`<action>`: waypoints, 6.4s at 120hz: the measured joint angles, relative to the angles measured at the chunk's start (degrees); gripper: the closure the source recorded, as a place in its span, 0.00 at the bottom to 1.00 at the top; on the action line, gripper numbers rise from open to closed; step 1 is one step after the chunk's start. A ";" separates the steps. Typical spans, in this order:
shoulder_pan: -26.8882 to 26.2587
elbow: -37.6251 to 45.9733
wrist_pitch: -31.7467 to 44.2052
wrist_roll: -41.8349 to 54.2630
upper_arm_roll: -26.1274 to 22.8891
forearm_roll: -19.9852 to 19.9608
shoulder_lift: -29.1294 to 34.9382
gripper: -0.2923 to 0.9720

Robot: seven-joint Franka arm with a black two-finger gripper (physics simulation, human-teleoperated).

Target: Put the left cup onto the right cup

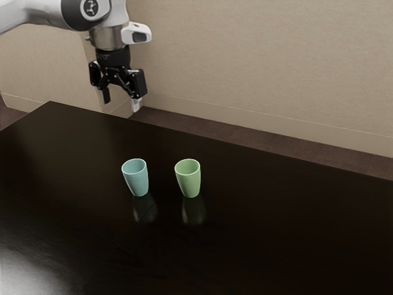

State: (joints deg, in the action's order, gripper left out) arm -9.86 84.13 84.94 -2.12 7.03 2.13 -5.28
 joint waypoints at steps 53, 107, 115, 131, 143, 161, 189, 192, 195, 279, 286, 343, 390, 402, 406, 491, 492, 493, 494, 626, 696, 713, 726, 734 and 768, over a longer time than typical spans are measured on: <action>-0.20 1.42 0.52 0.56 0.55 0.81 0.23 0.23; 0.47 6.77 8.40 4.70 3.68 1.00 -3.50 0.23; 0.68 7.22 9.43 5.18 3.69 0.98 -4.15 0.23; 0.90 8.00 11.07 5.98 3.76 0.95 -5.28 0.23; 1.44 9.44 12.65 6.41 3.77 0.86 -5.83 0.23; 2.24 10.15 14.65 6.77 4.40 0.51 -7.43 0.23; 3.53 10.28 16.95 6.12 4.56 0.28 -9.21 0.23; 3.59 10.28 17.15 5.94 4.57 0.28 -9.33 0.23; 3.66 10.28 17.33 5.75 4.57 0.27 -9.48 0.23; 6.85 10.23 22.29 -2.83 4.48 -1.51 -14.71 0.23; 7.14 10.21 22.68 -3.33 4.48 -1.61 -15.11 0.23; 8.73 10.22 25.32 -5.87 4.48 -2.25 -17.15 0.23; 9.55 10.20 27.96 -6.83 4.43 -3.88 -19.66 0.23; 9.90 10.21 28.47 -7.00 4.40 -4.18 -20.17 0.23; 9.97 10.21 28.61 -7.06 4.39 -4.24 -20.29 0.23; 10.04 10.28 29.41 -7.75 4.31 -6.35 -22.81 0.23; 10.02 10.28 29.42 -7.75 4.31 -6.35 -22.83 0.23; 10.01 10.28 29.44 -7.76 4.31 -6.36 -22.84 0.23; 9.99 10.29 29.48 -7.76 4.31 -6.37 -22.85 0.23; 10.38 10.46 31.16 -10.19 4.30 -9.37 -23.61 0.46; 10.39 10.46 31.17 -11.06 4.38 -8.82 -23.43 0.61; 10.39 10.46 31.13 -11.13 4.44 -8.76 -23.35 0.64; 10.40 10.46 31.10 -11.18 4.46 -8.74 -23.34 0.65; 10.39 10.46 31.09 -11.20 4.47 -8.71 -23.34 0.66; 10.36 10.46 31.07 -11.31 4.40 -8.73 -23.34 0.71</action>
State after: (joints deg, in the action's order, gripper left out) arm 0.49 94.59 116.02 -13.43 11.44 -6.59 -28.62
